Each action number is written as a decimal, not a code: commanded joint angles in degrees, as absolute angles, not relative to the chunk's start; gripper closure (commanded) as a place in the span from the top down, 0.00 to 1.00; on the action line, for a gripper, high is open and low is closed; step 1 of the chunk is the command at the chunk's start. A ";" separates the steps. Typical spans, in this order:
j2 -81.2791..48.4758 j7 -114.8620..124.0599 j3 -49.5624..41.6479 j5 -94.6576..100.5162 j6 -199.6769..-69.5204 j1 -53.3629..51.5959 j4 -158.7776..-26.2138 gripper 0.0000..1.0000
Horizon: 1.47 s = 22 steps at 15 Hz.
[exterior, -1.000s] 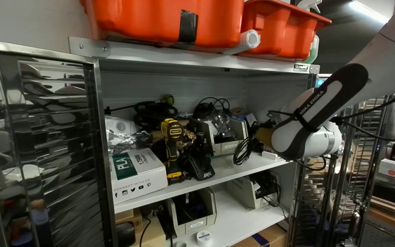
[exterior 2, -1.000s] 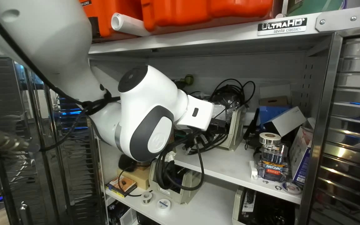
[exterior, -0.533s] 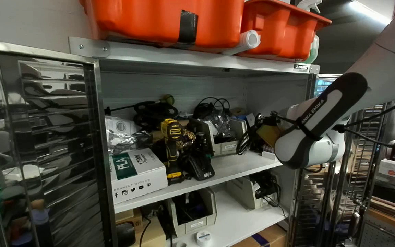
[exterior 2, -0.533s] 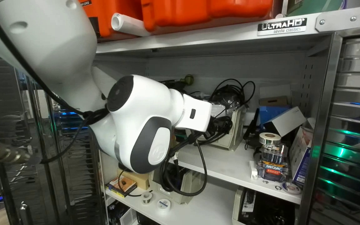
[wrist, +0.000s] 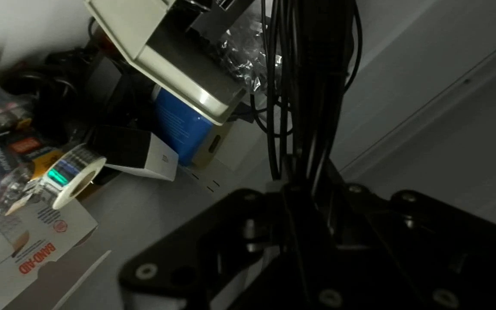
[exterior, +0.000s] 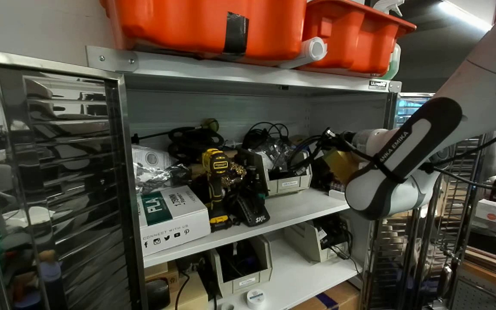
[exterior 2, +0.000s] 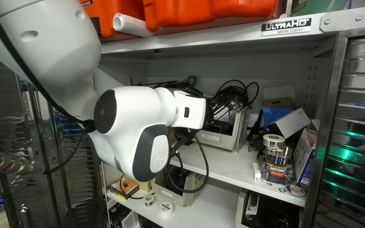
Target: Pick up the black cable and put it inside the tool box
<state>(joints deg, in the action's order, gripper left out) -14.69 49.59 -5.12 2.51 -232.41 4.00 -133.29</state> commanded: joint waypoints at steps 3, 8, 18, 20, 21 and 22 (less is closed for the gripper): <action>-17.48 49.82 -1.97 1.28 -230.84 7.63 -125.25 0.04; -22.44 50.03 -0.17 0.60 -223.36 9.31 -112.32 0.03; -37.28 52.73 2.28 5.26 -204.57 10.87 -90.68 0.03; -38.42 53.55 5.34 8.35 -202.74 12.76 -89.18 0.37; -38.66 54.01 7.37 10.26 -202.18 14.06 -88.82 0.37; -38.80 54.25 8.98 11.67 -201.81 15.12 -88.68 0.45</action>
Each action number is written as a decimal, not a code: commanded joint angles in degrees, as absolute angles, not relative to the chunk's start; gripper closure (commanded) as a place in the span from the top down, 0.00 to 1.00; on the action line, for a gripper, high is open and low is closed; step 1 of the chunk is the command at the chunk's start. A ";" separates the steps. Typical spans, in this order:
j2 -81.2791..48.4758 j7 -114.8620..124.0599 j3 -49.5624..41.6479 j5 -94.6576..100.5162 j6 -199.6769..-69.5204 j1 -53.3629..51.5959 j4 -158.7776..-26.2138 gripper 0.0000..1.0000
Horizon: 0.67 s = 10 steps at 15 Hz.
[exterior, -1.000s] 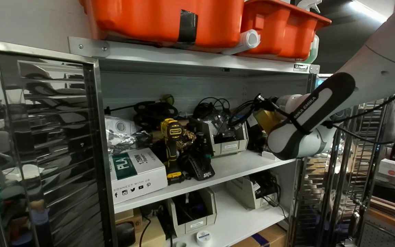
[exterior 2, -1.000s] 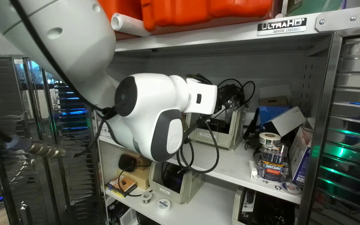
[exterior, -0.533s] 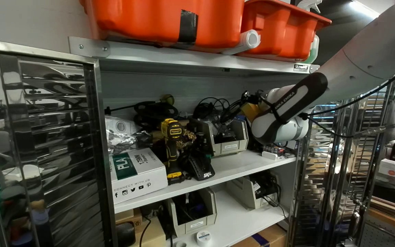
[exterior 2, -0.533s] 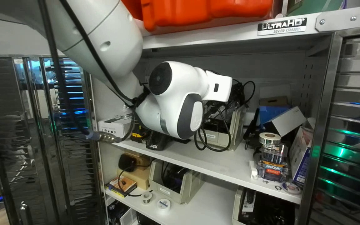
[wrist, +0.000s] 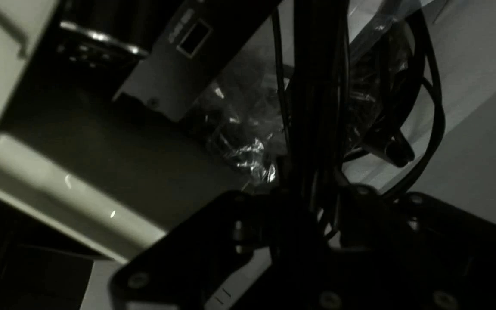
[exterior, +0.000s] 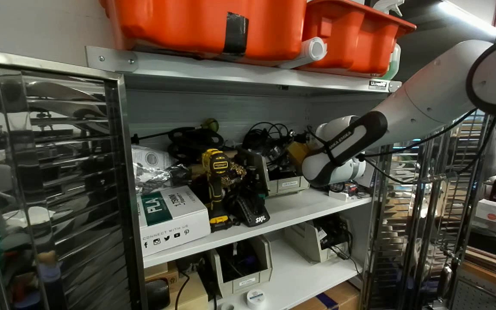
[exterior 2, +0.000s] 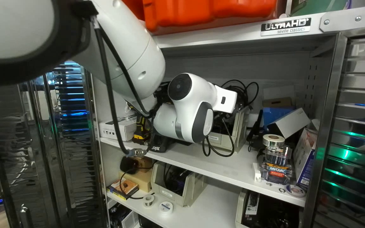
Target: Pick up the black cable and put it inside the tool box
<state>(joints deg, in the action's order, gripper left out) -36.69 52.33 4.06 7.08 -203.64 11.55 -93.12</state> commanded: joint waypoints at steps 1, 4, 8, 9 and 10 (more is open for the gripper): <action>-38.73 54.49 10.76 13.27 -201.86 16.38 -88.84 0.51; -38.11 54.65 14.38 16.07 -201.87 19.11 -90.04 0.74; -36.33 53.92 13.31 14.00 -198.04 18.90 -91.87 1.00; -35.53 53.98 13.04 13.71 -196.27 18.90 -92.80 1.00; -35.16 54.16 13.69 14.08 -195.10 19.49 -93.34 1.00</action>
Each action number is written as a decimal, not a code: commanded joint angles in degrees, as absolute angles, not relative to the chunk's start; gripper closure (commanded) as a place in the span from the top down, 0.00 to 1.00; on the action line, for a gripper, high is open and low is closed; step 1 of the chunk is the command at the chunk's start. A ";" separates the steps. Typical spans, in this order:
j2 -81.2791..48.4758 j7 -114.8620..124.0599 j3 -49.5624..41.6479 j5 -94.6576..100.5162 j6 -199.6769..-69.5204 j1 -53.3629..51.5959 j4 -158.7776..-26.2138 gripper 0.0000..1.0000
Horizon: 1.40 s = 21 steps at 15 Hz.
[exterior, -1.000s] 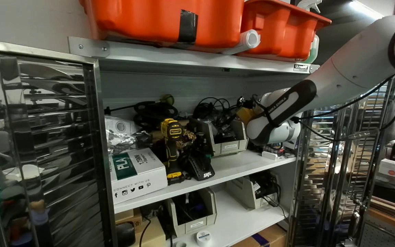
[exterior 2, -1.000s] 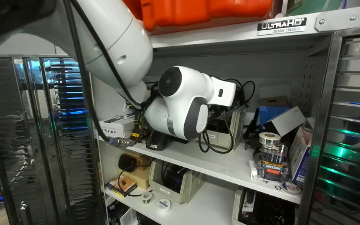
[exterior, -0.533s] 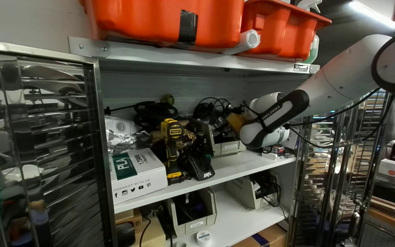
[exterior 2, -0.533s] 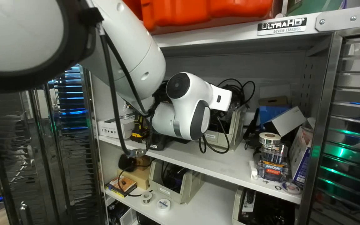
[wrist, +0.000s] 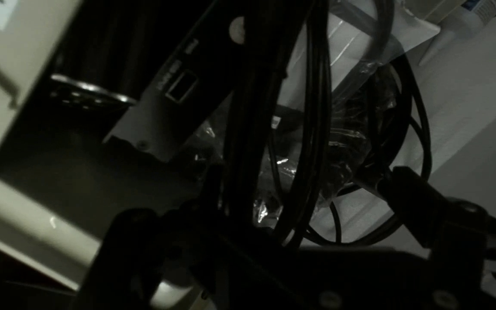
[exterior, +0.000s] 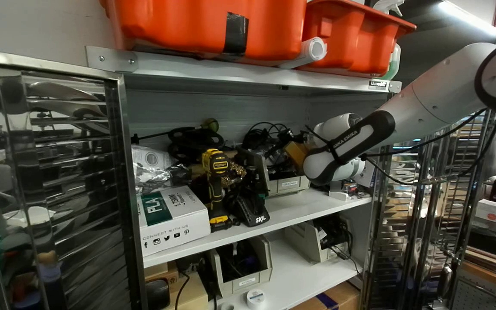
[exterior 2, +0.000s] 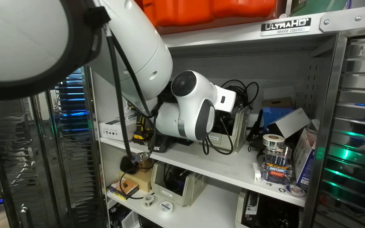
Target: Pick up the black cable and put it inside the tool box
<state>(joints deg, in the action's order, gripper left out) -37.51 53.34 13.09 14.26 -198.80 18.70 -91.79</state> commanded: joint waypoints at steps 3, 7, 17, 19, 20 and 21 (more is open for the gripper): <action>-33.71 53.82 12.69 13.78 -194.04 19.00 -95.26 1.00; -31.57 53.48 11.95 13.90 -196.72 18.41 -99.20 1.00; -26.27 53.42 17.85 23.10 -202.29 23.39 -111.48 1.00; -25.73 52.75 17.94 24.97 -204.39 24.00 -113.02 1.00; -25.44 52.56 17.81 25.76 -205.06 24.19 -113.59 1.00; -25.30 52.51 17.11 25.70 -205.47 23.89 -113.73 1.00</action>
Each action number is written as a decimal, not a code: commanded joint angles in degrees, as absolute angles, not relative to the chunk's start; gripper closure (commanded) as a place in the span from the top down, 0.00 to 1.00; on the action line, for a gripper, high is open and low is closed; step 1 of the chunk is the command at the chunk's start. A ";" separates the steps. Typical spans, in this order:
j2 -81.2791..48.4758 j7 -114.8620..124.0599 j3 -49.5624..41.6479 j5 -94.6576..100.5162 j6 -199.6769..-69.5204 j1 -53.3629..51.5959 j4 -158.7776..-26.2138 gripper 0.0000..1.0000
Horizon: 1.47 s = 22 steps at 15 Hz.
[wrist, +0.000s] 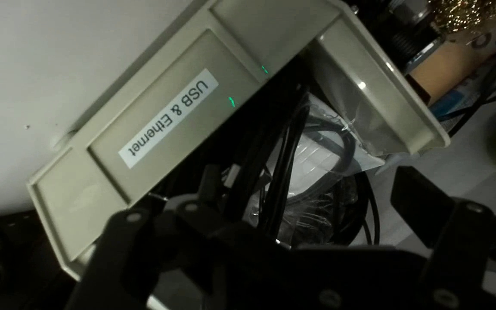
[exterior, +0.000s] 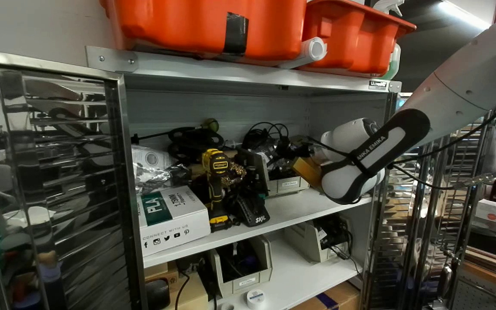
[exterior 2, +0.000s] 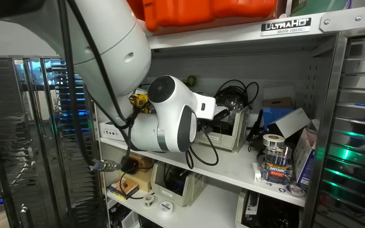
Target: Pick up the black cable and put it inside the tool box
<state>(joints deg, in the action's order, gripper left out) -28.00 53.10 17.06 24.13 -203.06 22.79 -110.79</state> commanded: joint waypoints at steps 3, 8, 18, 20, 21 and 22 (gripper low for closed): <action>-25.26 51.12 14.12 22.12 -208.17 22.03 -113.20 1.00; -27.68 48.05 10.57 17.01 -210.91 20.27 -108.21 1.00; -22.73 41.87 6.13 5.45 -204.99 15.66 -113.53 1.00; -20.85 38.64 1.78 0.29 -206.56 11.15 -116.45 1.00; -19.75 36.97 1.35 -1.15 -206.48 10.26 -118.24 1.00; -18.70 33.91 2.64 -3.53 -206.15 10.70 -119.90 1.00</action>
<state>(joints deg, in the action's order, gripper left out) -24.10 39.71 4.13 2.29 -205.95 13.57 -113.42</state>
